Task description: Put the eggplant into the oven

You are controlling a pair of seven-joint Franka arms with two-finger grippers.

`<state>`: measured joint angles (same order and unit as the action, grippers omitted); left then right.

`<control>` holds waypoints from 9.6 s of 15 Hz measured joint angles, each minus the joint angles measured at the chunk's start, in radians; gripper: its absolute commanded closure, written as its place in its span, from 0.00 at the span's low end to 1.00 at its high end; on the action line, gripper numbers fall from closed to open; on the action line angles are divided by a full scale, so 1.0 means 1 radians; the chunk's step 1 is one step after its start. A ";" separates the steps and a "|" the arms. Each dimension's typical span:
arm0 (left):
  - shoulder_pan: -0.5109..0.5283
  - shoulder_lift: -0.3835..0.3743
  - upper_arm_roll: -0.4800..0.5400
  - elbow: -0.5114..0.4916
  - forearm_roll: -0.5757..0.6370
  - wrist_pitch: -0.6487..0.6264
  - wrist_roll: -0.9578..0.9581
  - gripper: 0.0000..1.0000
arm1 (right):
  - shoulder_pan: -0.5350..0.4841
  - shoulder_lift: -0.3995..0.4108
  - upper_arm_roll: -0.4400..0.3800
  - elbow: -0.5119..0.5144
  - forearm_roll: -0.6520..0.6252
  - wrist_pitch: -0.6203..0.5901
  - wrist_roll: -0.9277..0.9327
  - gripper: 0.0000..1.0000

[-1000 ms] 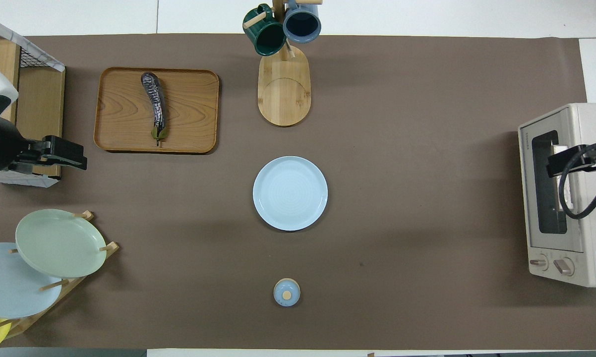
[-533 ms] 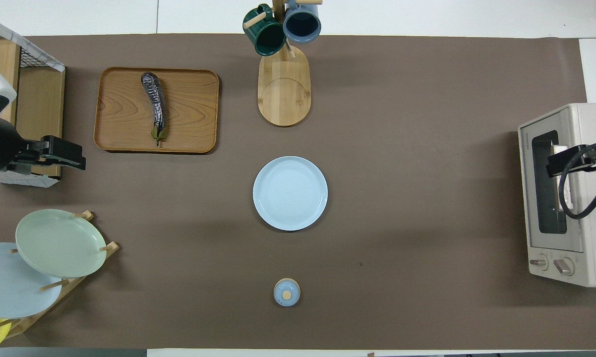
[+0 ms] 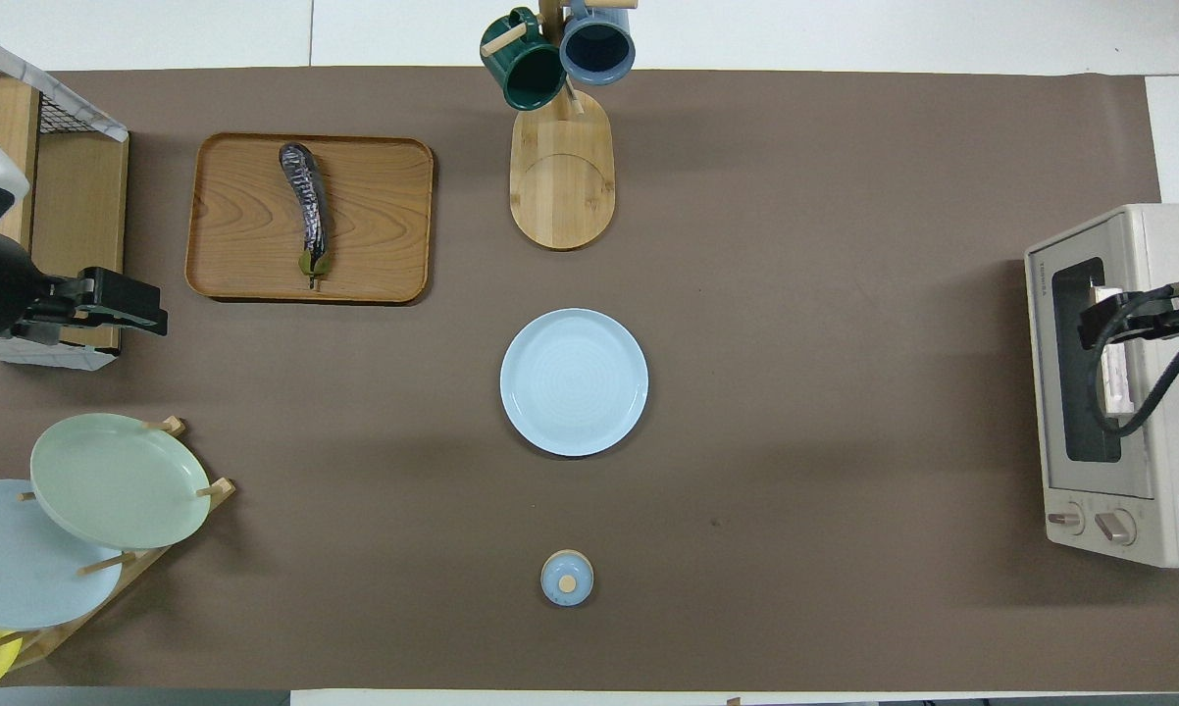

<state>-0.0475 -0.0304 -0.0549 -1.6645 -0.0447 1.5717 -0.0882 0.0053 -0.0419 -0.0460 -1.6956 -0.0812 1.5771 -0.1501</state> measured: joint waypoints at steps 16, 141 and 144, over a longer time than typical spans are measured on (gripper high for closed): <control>0.000 0.000 0.000 0.000 0.000 0.005 0.000 0.00 | -0.136 -0.049 -0.007 -0.348 -0.041 0.341 -0.024 1.00; -0.076 0.119 0.013 0.143 -0.058 0.007 -0.092 0.00 | 0.768 0.584 0.049 -0.005 -0.061 0.894 0.767 0.48; -0.055 0.073 0.013 0.143 -0.052 -0.058 -0.057 0.00 | 0.785 0.602 0.049 -0.009 -0.064 0.894 0.767 0.97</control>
<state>-0.1029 0.0429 -0.0419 -1.5218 -0.0965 1.5138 -0.1450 0.7906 0.5598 0.0029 -1.7045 -0.1449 2.4712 0.6165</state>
